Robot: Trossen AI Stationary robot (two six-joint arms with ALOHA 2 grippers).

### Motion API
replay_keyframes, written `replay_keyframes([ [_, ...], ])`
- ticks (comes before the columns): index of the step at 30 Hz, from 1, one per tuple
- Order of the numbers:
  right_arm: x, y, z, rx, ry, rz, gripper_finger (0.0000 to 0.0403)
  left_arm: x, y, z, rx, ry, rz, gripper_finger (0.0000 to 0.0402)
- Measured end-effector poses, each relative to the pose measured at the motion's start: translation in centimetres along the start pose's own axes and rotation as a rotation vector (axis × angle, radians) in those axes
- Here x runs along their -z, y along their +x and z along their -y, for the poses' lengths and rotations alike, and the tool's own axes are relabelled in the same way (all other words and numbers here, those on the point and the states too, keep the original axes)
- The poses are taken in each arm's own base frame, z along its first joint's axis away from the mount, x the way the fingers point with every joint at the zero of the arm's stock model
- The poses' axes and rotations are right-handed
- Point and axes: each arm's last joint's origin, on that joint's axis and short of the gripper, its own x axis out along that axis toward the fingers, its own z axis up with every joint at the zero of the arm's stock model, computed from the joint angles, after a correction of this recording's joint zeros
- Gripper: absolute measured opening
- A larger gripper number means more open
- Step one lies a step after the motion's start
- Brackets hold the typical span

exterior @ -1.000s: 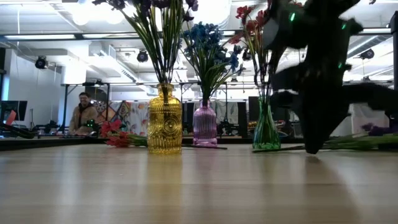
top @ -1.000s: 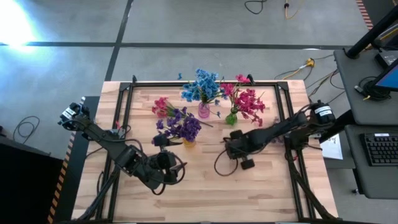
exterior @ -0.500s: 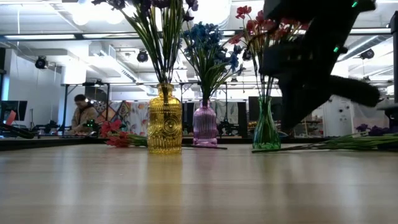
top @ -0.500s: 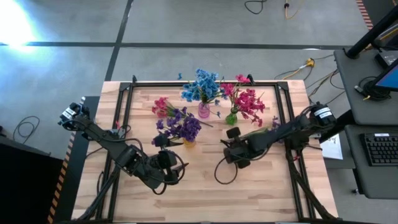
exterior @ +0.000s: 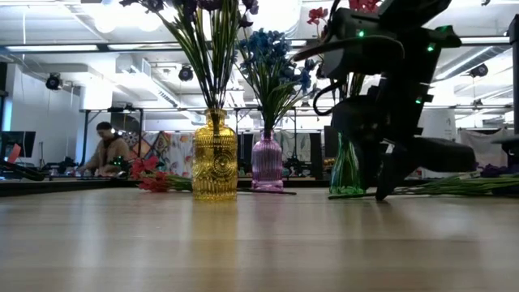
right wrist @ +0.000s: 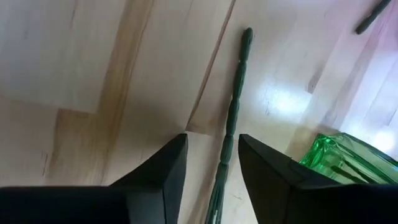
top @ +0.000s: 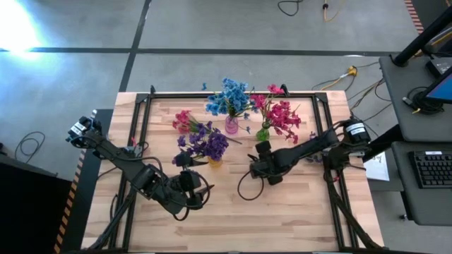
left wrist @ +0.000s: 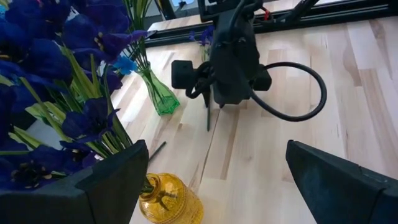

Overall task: Sort flowers into vase by color
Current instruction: Put the violet flowers into the yellow vase

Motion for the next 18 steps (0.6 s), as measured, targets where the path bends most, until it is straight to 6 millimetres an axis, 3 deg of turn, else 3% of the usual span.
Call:
replay_keyframes([
  [7, 0.2, 0.4, 0.9, -0.084, 0.031, 0.007, 0.0131, 0.0, 0.0, 0.0, 0.000, 0.004, -0.001, 0.0362],
  [18, 0.5, 0.8, 1.7, -0.139, 0.021, 0.010, 0.0044, 0.0, 0.0, 0.0, 0.000, 0.016, -0.001, 0.0362],
])
